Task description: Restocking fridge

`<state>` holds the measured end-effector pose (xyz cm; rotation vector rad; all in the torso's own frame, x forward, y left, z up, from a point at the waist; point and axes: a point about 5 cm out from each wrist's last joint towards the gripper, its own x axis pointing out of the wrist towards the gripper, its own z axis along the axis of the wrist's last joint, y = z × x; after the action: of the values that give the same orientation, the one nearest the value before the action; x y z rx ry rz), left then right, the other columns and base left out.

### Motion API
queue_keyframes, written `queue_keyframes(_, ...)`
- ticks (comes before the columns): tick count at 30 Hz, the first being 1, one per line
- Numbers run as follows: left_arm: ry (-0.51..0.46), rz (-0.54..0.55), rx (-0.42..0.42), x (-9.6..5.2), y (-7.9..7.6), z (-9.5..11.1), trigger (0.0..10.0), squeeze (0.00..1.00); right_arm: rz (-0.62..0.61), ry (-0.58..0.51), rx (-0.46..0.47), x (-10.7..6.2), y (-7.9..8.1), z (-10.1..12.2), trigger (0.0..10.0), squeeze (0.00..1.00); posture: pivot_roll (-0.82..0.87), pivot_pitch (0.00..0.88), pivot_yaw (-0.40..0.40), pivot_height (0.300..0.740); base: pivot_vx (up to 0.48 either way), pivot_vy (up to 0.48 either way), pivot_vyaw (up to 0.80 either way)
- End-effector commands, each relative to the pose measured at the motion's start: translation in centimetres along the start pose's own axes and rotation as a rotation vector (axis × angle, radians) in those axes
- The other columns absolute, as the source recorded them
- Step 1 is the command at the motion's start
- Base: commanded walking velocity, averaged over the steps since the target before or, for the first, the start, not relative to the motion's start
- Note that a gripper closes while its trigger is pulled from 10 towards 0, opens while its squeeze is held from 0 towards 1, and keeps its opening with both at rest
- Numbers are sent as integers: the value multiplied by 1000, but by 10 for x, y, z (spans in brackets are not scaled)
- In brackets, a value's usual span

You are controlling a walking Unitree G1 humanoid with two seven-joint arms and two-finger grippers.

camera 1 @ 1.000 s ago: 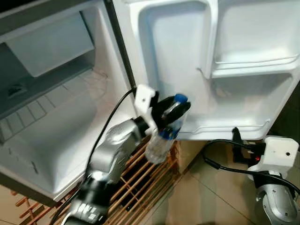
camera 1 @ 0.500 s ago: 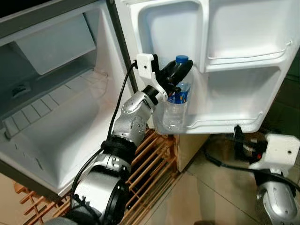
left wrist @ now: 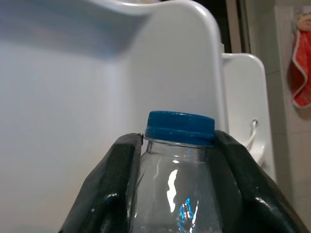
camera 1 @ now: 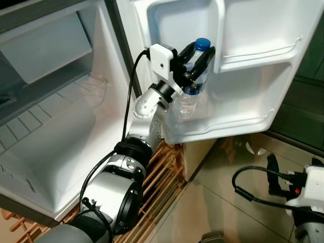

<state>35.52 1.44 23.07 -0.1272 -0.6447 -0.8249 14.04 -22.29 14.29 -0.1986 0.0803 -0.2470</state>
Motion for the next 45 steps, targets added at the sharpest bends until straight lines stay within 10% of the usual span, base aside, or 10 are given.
queue_keyframes(1, -1, -46, 42, -2, -21, -9, 10000, 0, 3, -4, -1, -3, -3, 6, 10000, 271, -520, 35, 103, 732, 0, 0, 0)
queue_keyframes(9, 165, 9, 19, -35, -49, -48, 10000, 0, 15, 20, -30, -7, -10, 6, 10000, 271, -523, 41, 69, 732, 0, 0, 0)
queue_keyframes(19, 348, 356, -168, -61, -31, -75, 10000, 0, 44, 43, -31, 0, -9, -4, 10000, 271, -488, 30, 62, 732, 0, 0, 0)
queue_keyframes(20, 366, 404, -192, -65, -27, -77, 10000, 329, 46, 47, -30, 1, -9, -6, 10000, 275, -483, 27, 63, 732, 0, 0, 0)
queue_keyframes(21, 390, 486, -245, -70, -19, -80, 10000, 984, 47, 52, -29, 2, -10, -9, 10000, 275, -483, 27, 63, 732, 0, 0, 0)
queue_keyframes(29, 417, 777, -396, -90, 12, -83, 10000, 1000, 64, 65, -23, 10, -11, -22, 10000, 271, -450, 6, 61, 732, 0, 0, 0)
queue_keyframes(36, 152, 683, -177, -69, 53, -20, 10000, 1000, 73, 5, -9, 27, 1, -13, 10000, 275, -359, 0, 91, 732, 0, 0, 0)
queue_keyframes(45, 205, 601, 0, -83, 86, 23, 10000, 1000, 78, -50, 41, 49, 23, -8, 10000, 275, -253, 0, 120, 732, 0, 0, 0)
